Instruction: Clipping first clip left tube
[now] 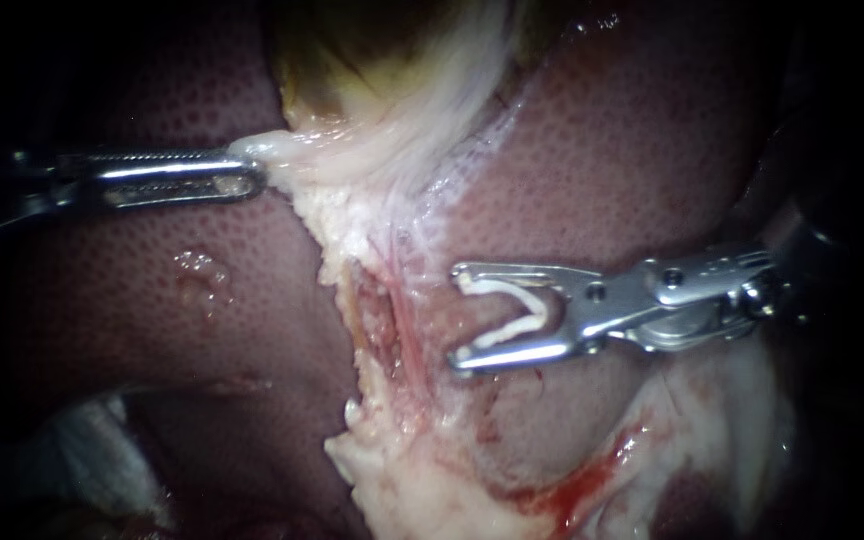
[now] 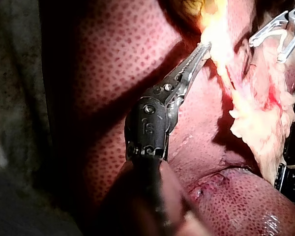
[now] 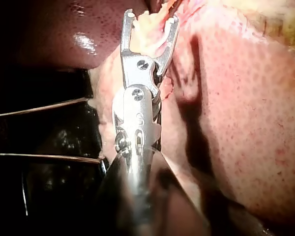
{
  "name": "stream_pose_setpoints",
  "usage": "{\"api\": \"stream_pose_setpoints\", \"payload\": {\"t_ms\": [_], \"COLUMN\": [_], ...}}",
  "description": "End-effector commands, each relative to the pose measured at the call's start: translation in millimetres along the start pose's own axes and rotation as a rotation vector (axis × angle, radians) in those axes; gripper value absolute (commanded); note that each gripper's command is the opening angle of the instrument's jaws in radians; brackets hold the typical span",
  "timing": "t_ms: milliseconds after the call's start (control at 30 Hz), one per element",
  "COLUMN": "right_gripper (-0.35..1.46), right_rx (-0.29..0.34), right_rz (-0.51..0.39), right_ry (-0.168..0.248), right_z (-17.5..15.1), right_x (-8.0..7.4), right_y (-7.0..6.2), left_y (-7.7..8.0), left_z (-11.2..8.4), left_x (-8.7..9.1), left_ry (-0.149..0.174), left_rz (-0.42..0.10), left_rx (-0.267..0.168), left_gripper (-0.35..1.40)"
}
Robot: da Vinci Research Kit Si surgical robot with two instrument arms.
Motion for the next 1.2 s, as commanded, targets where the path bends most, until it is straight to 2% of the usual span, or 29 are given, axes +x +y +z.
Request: {"api": "stream_pose_setpoints", "payload": {"t_ms": [33, 167, 300, 533, 800, 1200], "right_gripper": [0.58, 0.58, 0.58, 0.58, 0.56, 0.55], "right_rx": [0.004, 0.019, 0.036, 0.056, 0.073, 0.09], "right_rz": [0.008, 0.027, 0.045, 0.064, 0.102, 0.115], "right_ry": [-0.002, -0.024, -0.028, -0.031, -0.035, -0.042], "right_z": [1.3, 5.0, 7.5, 10.0, 10.5, 12.0], "right_x": [-0.9, -3.6, -5.1, -5.7, -5.8, -7.2], "right_y": [0.4, 1.3, 1.7, 2.1, 2.0, 2.0], "left_y": [0.2, 0.5, 0.5, 0.5, 0.6, 0.6], "left_z": [-0.1, 0.0, 0.0, 0.1, 0.3, 0.4], "left_x": [0.1, 0.1, 0.0, 0.0, 0.0, -0.1], "left_ry": [0.0, 0.001, 0.001, 0.001, 0.001, 0.001], "left_rz": [0.0, 0.0, 0.001, 0.001, 0.001, 0.001], "left_rx": [0.001, 0.004, 0.004, 0.004, 0.006, 0.004], "left_gripper": [-0.35, -0.35, -0.35, -0.35, -0.35, -0.35]}}
